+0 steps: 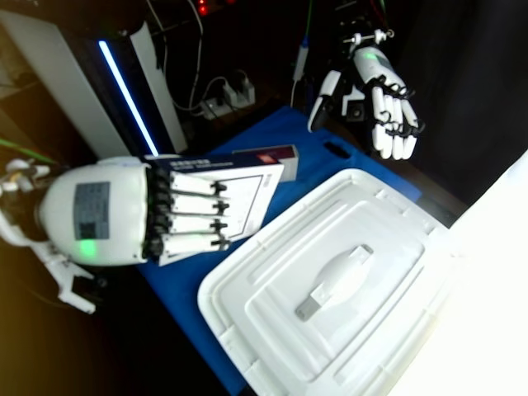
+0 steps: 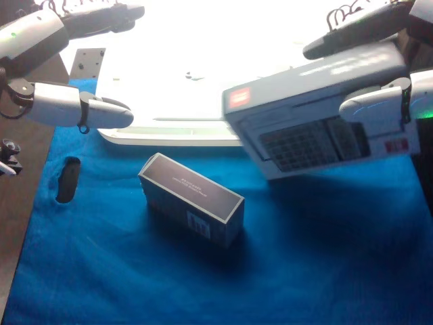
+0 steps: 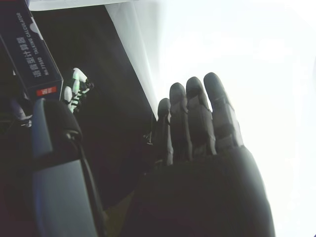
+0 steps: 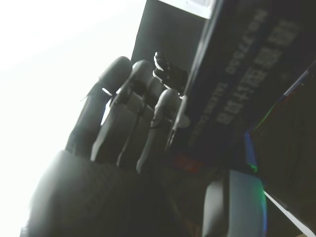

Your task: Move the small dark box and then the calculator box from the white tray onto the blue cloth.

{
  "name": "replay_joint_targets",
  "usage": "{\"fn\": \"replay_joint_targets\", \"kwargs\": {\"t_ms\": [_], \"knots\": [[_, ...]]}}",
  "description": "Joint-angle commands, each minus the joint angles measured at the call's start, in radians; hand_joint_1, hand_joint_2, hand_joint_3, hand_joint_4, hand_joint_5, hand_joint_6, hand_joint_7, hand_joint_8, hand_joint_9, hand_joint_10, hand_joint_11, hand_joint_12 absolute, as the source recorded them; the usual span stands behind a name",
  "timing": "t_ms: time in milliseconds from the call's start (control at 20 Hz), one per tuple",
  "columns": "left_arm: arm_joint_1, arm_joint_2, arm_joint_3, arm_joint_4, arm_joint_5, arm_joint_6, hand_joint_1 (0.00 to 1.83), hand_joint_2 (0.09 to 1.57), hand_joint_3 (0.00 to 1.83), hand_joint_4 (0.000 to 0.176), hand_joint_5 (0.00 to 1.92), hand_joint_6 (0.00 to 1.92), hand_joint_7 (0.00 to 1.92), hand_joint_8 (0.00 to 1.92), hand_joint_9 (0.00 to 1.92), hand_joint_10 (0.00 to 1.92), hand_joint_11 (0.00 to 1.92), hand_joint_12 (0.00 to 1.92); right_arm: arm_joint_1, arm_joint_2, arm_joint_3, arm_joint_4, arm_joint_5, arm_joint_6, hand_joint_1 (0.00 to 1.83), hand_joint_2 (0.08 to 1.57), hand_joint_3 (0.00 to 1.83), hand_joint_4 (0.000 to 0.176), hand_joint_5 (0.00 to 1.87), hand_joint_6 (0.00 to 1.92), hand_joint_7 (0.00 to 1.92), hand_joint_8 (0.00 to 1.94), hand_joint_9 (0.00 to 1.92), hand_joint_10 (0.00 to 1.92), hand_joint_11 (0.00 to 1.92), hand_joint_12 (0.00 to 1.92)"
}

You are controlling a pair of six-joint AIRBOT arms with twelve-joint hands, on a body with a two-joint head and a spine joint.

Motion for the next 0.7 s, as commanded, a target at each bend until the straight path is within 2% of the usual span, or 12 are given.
{"fn": "replay_joint_targets", "kwargs": {"t_ms": [0,50,100,150,200,250,300,400,500,600,650], "knots": [[-0.005,-0.001,0.001,-0.032,-0.125,-0.002,0.87,0.87,0.00,0.044,0.24,0.00,0.36,0.00,0.30,0.00,0.00,0.66,0.010,-0.001,0.002,0.051,0.111,0.008,0.67,0.96,0.00,0.000,0.69,0.00,0.74,0.00,0.83,0.01,0.40,1.17],[-0.004,-0.001,0.001,-0.032,-0.125,-0.002,0.87,0.86,0.00,0.043,0.24,0.00,0.37,0.00,0.31,0.00,0.00,0.65,0.010,-0.002,0.002,0.051,0.111,0.008,0.64,0.97,0.00,0.000,0.67,0.00,0.76,0.01,0.86,0.02,0.44,1.19],[-0.004,-0.001,0.001,-0.032,-0.125,-0.002,0.87,0.86,0.00,0.034,0.23,0.00,0.36,0.00,0.31,0.01,0.00,0.66,0.010,-0.002,0.002,0.051,0.111,0.008,0.60,0.96,0.00,0.000,0.60,0.00,0.70,0.00,0.81,0.00,0.37,1.16],[-0.003,-0.001,0.001,-0.032,-0.126,-0.001,0.86,0.87,0.00,0.024,0.22,0.00,0.35,0.00,0.30,0.00,0.00,0.66,0.010,-0.001,0.002,0.051,0.111,0.008,0.58,0.95,0.00,0.000,0.56,0.00,0.61,0.00,0.70,0.00,0.31,1.15],[-0.003,-0.001,0.001,-0.032,-0.126,-0.001,0.85,0.87,0.00,0.034,0.22,0.00,0.37,0.01,0.30,0.00,0.00,0.66,0.010,-0.001,0.002,0.051,0.111,0.008,0.55,0.93,0.00,0.000,0.51,0.00,0.44,0.00,0.53,0.00,0.21,1.12],[-0.003,-0.001,0.002,-0.032,-0.126,-0.001,0.87,0.86,0.00,0.040,0.23,0.01,0.37,0.01,0.31,0.00,0.00,0.66,0.010,-0.003,0.003,0.051,0.111,0.008,0.53,0.91,0.00,0.000,0.47,0.00,0.38,0.00,0.43,0.00,0.13,1.15],[-0.003,-0.001,0.002,-0.032,-0.126,-0.001,0.86,0.87,0.00,0.036,0.23,0.00,0.37,0.00,0.30,0.00,0.00,0.65,0.010,-0.004,0.004,0.051,0.111,0.008,0.53,0.91,0.00,0.000,0.44,0.00,0.35,0.00,0.36,0.00,0.07,1.19],[-0.003,-0.003,0.003,-0.032,-0.126,-0.001,0.87,0.87,0.00,0.038,0.23,0.00,0.37,0.00,0.31,0.00,0.00,0.65,0.010,-0.006,0.006,0.051,0.111,0.008,0.51,0.90,0.00,0.000,0.41,0.00,0.30,0.00,0.33,0.00,0.02,1.23],[-0.003,-0.003,0.004,-0.032,-0.126,-0.001,0.87,0.87,0.00,0.041,0.24,0.00,0.37,0.00,0.30,0.00,0.00,0.65,0.010,-0.009,0.007,0.052,0.111,0.008,0.50,0.89,0.00,0.000,0.37,0.00,0.23,0.00,0.24,0.00,0.00,1.12],[-0.004,-0.004,0.006,-0.035,-0.125,-0.001,0.84,0.88,0.00,0.037,0.22,0.00,0.37,0.00,0.29,0.00,0.00,0.67,0.013,-0.011,0.009,0.055,0.111,0.008,0.47,0.86,0.00,0.000,0.30,0.00,0.30,0.01,0.40,0.04,0.14,1.21],[-0.004,-0.004,0.007,-0.035,-0.122,-0.001,0.84,0.89,0.00,0.032,0.21,0.00,0.37,0.00,0.29,0.00,0.00,0.69,0.014,-0.010,0.010,0.055,0.111,0.008,0.47,0.83,0.00,0.000,0.29,0.00,0.25,0.00,0.35,0.01,0.10,1.27]]}}
